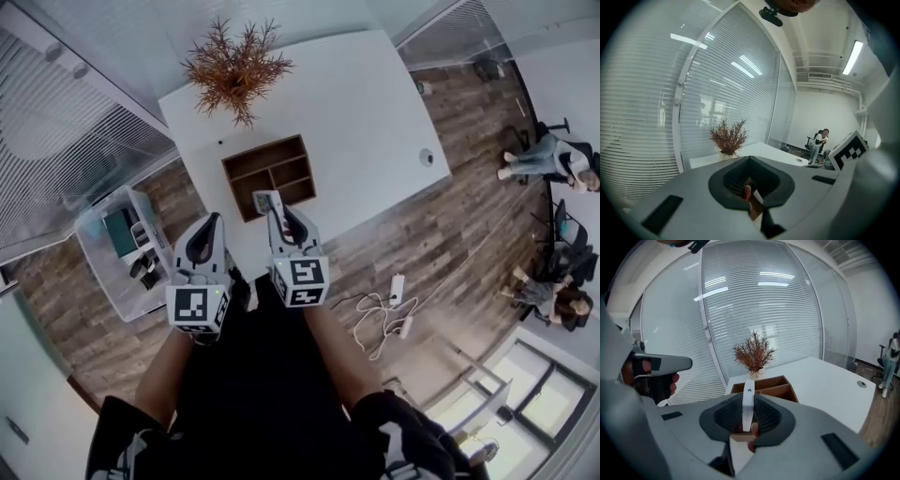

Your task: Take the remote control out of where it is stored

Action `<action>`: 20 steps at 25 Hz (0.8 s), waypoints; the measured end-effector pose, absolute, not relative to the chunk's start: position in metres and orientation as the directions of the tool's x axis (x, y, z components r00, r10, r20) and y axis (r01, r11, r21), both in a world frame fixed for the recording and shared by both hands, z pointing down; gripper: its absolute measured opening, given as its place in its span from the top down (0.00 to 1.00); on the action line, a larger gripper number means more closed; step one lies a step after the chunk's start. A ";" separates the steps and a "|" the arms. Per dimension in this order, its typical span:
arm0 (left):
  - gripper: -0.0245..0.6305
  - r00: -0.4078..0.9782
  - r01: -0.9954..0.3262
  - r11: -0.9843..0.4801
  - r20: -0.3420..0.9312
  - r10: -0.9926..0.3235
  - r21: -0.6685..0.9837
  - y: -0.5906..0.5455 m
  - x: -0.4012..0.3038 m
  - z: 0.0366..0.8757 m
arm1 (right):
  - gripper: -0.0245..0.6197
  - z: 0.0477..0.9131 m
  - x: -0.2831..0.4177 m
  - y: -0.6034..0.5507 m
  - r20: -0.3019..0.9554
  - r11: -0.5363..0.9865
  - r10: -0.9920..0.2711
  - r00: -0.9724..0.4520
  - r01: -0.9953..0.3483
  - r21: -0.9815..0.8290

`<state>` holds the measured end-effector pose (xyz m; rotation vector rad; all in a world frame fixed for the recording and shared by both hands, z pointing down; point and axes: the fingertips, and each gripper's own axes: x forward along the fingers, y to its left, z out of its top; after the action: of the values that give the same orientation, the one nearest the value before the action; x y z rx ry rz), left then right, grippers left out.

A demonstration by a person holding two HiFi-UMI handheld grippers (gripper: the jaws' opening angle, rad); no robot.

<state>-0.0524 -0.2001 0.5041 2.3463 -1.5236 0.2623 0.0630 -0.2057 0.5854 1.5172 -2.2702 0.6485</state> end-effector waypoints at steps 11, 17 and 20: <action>0.97 0.415 -0.909 -0.389 0.250 -0.875 0.148 -0.181 -0.057 0.471 | 0.85 0.538 0.068 -0.193 0.426 0.298 -0.842 -0.332 -0.943 -0.147; 0.97 0.435 -0.897 -0.413 0.158 -0.886 0.157 -0.160 -0.066 0.446 | 0.85 0.516 0.066 -0.169 0.379 0.263 -0.875 -0.301 -0.953 -0.151; 0.97 0.448 -0.891 -0.426 0.149 -0.882 0.158 -0.146 -0.073 0.442 | 0.85 0.512 0.063 -0.155 0.366 0.237 -0.889 -0.275 -0.960 -0.147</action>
<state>-0.0731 -0.1456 0.4424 2.4851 -1.5452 0.0632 0.0634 -0.1545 0.5116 1.7502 -2.2999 0.5095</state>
